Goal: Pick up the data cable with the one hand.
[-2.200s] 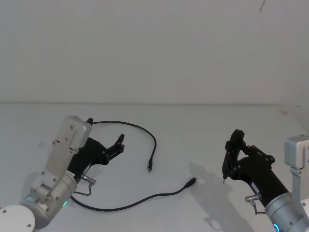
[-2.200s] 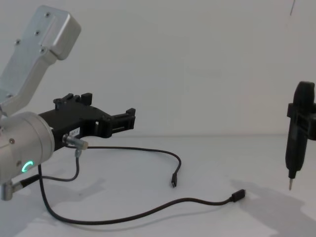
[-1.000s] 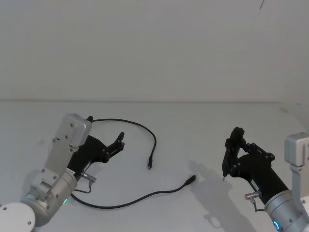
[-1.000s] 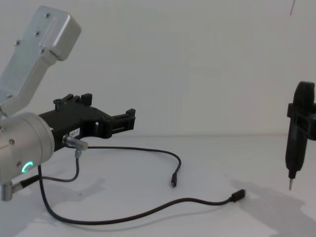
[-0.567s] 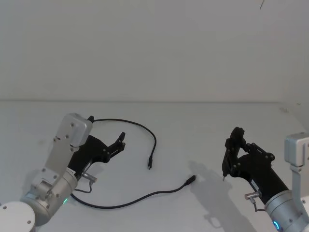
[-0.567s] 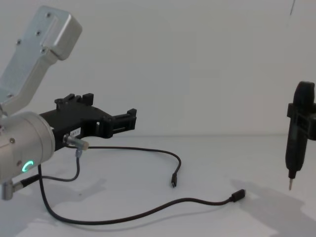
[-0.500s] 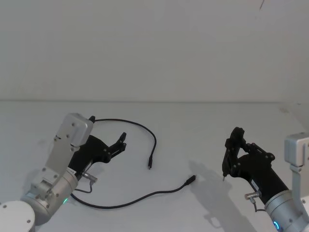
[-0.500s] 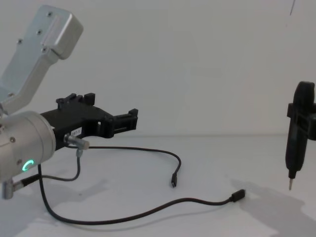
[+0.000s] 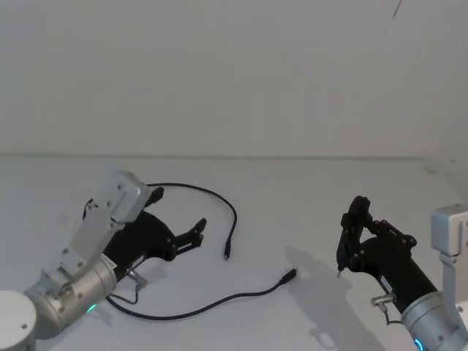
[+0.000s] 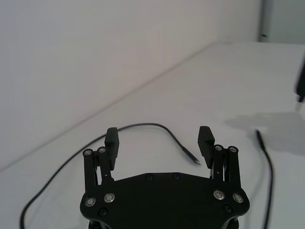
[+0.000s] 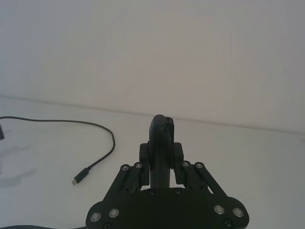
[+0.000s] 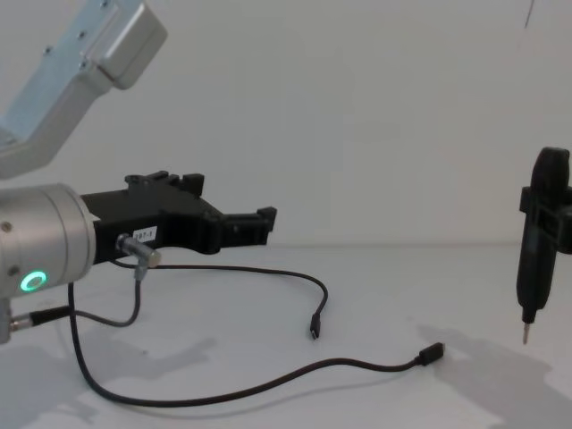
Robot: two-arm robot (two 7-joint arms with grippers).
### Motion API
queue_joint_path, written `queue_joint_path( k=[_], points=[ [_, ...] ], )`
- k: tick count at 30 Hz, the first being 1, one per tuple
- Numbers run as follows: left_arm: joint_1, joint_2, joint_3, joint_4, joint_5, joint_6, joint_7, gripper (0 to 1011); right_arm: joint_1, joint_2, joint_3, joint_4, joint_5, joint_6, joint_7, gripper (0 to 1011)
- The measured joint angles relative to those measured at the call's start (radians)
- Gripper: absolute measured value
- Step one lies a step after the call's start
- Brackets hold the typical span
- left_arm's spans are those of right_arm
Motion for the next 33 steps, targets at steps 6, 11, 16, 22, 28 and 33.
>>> queue_joint_path(
  k=[6, 11, 16, 22, 28, 33],
  points=[
    [-0.009, 0.039, 0.002, -0.035, -0.032, 0.068, -0.074, 1001, 0.000, 0.000, 0.000, 0.000, 0.000, 0.000, 0.000, 279],
    [-0.022, 0.074, 0.008, -0.062, -0.060, 0.148, -0.139, 1001, 0.000, 0.000, 0.000, 0.000, 0.000, 0.000, 0.000, 279],
    [-0.042, 0.095, 0.025, -0.070, -0.076, 0.222, -0.189, 1001, 0.000, 0.000, 0.000, 0.000, 0.000, 0.000, 0.000, 279],
    [-0.070, 0.102, 0.048, -0.060, -0.081, 0.270, -0.224, 1001, 0.000, 0.000, 0.000, 0.000, 0.000, 0.000, 0.000, 279],
    [-0.108, 0.099, 0.077, -0.037, -0.082, 0.303, -0.261, 1001, 0.000, 0.000, 0.000, 0.000, 0.000, 0.000, 0.000, 279],
    [-0.141, 0.090, 0.102, -0.007, -0.079, 0.320, -0.288, 1001, 0.000, 0.000, 0.000, 0.000, 0.000, 0.000, 0.000, 279]
  ],
)
